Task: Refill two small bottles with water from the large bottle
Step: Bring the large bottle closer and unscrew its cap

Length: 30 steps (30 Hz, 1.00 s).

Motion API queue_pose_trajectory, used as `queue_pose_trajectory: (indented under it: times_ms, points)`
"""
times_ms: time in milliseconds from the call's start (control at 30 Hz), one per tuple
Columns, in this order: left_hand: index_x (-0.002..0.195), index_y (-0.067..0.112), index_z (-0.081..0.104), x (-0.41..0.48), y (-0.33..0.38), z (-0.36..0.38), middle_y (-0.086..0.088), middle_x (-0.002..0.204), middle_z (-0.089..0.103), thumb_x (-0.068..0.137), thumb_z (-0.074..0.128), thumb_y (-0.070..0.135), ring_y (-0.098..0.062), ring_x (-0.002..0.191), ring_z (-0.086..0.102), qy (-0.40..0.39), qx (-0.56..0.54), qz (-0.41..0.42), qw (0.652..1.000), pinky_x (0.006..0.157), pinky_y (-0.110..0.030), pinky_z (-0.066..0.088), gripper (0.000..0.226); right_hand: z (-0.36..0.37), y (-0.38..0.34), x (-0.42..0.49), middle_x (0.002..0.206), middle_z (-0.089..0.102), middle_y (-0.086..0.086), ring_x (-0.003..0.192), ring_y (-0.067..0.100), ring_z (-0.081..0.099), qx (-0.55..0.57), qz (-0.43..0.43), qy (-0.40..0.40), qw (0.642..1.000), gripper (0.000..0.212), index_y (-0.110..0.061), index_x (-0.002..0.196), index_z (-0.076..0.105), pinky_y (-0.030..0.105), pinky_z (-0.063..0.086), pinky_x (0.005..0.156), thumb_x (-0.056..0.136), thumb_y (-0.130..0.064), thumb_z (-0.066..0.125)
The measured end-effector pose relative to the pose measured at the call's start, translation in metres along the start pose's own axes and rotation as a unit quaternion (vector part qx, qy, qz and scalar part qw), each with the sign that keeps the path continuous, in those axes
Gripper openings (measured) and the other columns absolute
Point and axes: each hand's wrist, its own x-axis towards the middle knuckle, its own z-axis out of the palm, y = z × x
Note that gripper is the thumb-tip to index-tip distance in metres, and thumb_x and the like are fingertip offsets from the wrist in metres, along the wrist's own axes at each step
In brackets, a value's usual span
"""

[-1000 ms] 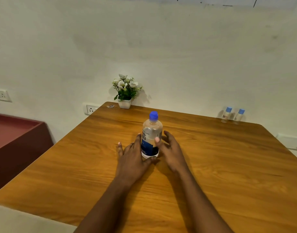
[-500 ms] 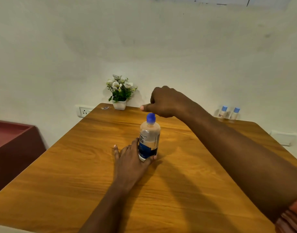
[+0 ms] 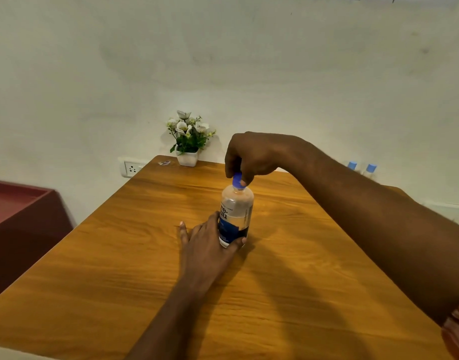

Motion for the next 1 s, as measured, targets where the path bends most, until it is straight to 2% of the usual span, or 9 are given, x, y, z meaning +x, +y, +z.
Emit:
queue_pose_trajectory:
  times_ms: [100, 233, 300, 500, 567, 633, 733, 833, 1000]
  points:
    - [0.144, 0.029, 0.023, 0.000, 0.000, 0.000, 0.007, 0.139, 0.051, 0.073, 0.045, 0.078, -0.013, 0.134, 0.039, 0.003, 0.003, -0.002, 1.000, 0.115, -0.049, -0.010, 0.088, -0.001, -0.001, 0.004, 0.111, 0.065, 0.005, 0.099, 0.023, 0.063, 0.029, 0.019, 0.001, 0.999, 0.043, -0.009, 0.118, 0.064, 0.028, 0.053, 0.075, 0.081, -0.028, 0.075]
    - [0.144, 0.029, 0.022, 0.000, 0.000, 0.000, 0.007, 0.140, 0.050, 0.072, 0.043, 0.079, -0.013, 0.134, 0.038, -0.001, 0.008, -0.006, 1.000, 0.116, -0.050, -0.009, 0.090, -0.001, -0.003, 0.011, 0.072, 0.067, 0.011, 0.058, 0.022, 0.066, 0.027, 0.097, 0.029, 0.994, 0.048, -0.003, 0.084, 0.059, 0.030, 0.054, 0.054, 0.090, -0.050, 0.059]
    - [0.144, 0.029, 0.022, 0.000, -0.001, 0.000, 0.007, 0.139, 0.051, 0.071, 0.042, 0.080, -0.013, 0.134, 0.039, -0.001, 0.008, -0.004, 1.000, 0.116, -0.049, -0.008, 0.090, 0.001, -0.005, 0.013, 0.065, 0.065, 0.011, 0.047, 0.021, 0.062, 0.010, 0.132, 0.020, 0.991, 0.049, -0.004, 0.076, 0.056, 0.029, 0.051, 0.050, 0.093, -0.050, 0.054]
    - [0.144, 0.029, 0.021, 0.001, 0.000, 0.002, 0.007, 0.139, 0.050, 0.072, 0.042, 0.080, -0.013, 0.134, 0.038, -0.002, 0.011, -0.007, 1.000, 0.114, -0.048, -0.010, 0.091, 0.003, -0.010, 0.018, 0.068, 0.064, 0.013, 0.047, 0.022, 0.060, 0.009, 0.151, -0.023, 0.988, 0.034, -0.001, 0.078, 0.056, 0.032, 0.052, 0.055, 0.093, -0.031, 0.061]
    - [0.144, 0.029, 0.021, 0.000, -0.001, 0.001, 0.007, 0.140, 0.050, 0.072, 0.042, 0.080, -0.012, 0.135, 0.038, -0.004, 0.010, -0.006, 1.000, 0.115, -0.048, -0.010, 0.091, 0.001, -0.012, 0.017, 0.071, 0.065, 0.014, 0.051, 0.022, 0.062, 0.002, 0.132, -0.031, 0.991, 0.027, 0.001, 0.085, 0.061, 0.033, 0.055, 0.057, 0.091, -0.025, 0.065]
    - [0.144, 0.029, 0.021, 0.000, -0.001, 0.001, 0.007, 0.141, 0.049, 0.072, 0.042, 0.080, -0.012, 0.135, 0.037, -0.005, 0.008, -0.007, 1.000, 0.115, -0.049, -0.010, 0.091, 0.000, -0.013, 0.014, 0.084, 0.069, 0.013, 0.066, 0.022, 0.069, -0.024, 0.090, -0.026, 0.995, 0.021, 0.000, 0.100, 0.068, 0.032, 0.058, 0.062, 0.088, -0.017, 0.069]
    - [0.144, 0.029, 0.021, 0.000, 0.000, 0.001, 0.008, 0.140, 0.050, 0.071, 0.040, 0.080, -0.012, 0.135, 0.038, -0.004, 0.005, -0.004, 1.000, 0.115, -0.049, -0.010, 0.091, 0.003, -0.013, 0.008, 0.103, 0.069, 0.008, 0.087, 0.022, 0.069, -0.079, 0.027, -0.011, 0.996, 0.030, -0.009, 0.111, 0.069, 0.024, 0.052, 0.062, 0.082, -0.007, 0.072]
    - [0.144, 0.029, 0.021, 0.000, 0.001, 0.001, 0.008, 0.140, 0.049, 0.072, 0.041, 0.079, -0.011, 0.135, 0.038, -0.006, 0.004, -0.006, 1.000, 0.115, -0.049, -0.011, 0.090, 0.010, -0.010, 0.004, 0.118, 0.066, 0.007, 0.097, 0.020, 0.062, -0.114, -0.010, 0.012, 0.993, 0.041, -0.012, 0.119, 0.066, 0.024, 0.047, 0.068, 0.080, 0.000, 0.072]
    - [0.144, 0.029, 0.021, 0.000, -0.001, 0.001, 0.008, 0.139, 0.051, 0.072, 0.040, 0.080, -0.011, 0.134, 0.039, -0.004, 0.010, -0.003, 1.000, 0.116, -0.049, -0.010, 0.090, 0.020, 0.007, -0.006, 0.126, 0.062, 0.007, 0.109, 0.019, 0.059, -0.081, -0.038, 0.056, 0.994, 0.043, -0.014, 0.124, 0.064, 0.027, 0.048, 0.082, 0.084, 0.001, 0.066]
